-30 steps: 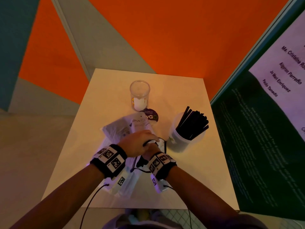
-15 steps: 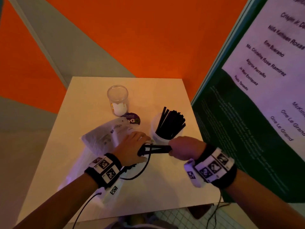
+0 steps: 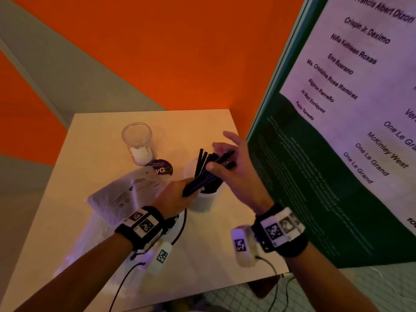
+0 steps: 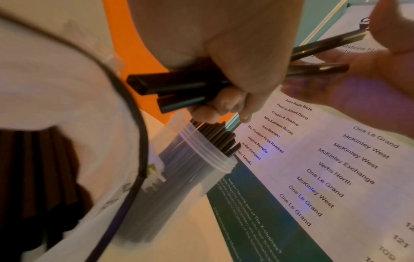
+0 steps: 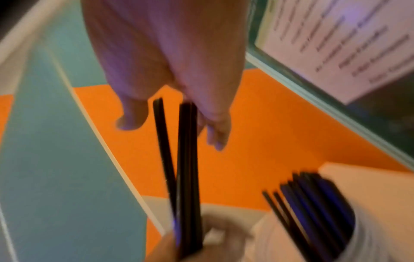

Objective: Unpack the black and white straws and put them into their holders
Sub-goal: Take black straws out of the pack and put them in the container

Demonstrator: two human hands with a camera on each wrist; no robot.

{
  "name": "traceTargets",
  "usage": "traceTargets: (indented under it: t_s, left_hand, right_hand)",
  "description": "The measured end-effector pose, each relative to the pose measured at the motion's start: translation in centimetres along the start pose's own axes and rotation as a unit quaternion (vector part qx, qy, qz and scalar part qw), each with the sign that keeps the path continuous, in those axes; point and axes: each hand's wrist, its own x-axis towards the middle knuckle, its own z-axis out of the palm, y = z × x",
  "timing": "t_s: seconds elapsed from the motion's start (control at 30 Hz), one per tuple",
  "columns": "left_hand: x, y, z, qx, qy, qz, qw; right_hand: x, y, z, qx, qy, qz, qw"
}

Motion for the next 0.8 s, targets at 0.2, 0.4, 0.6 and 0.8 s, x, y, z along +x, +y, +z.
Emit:
traceTargets:
  t_s: [0.2,0.4,0.6,0.8]
  left_hand:
    - [2.1,2.2,0.6,-0.042,-0.019,-0.007,0.999]
    - [2.4,0.2,0.2,0.132,0.036,-0.012,0.99]
    - [2.8,-1.9,0.1,0.215,-0.02,-0.035,0.976]
    - [4.0,-3.3,-0.3,0.159,-0.046,-0.072,0.984]
  right_hand:
    - [1.3,-0.4,0.1,0.098,0.116,-0.121,0.981]
    - [3.2,0.1,-2.8,0.041,0.195,-0.171,0.965]
    - [3.9,7.4,-1.5,-0.111,0.157,-0.042,0.981]
    - [3.9,13.5,-1.0,-0.194,0.073,0.107,0.973]
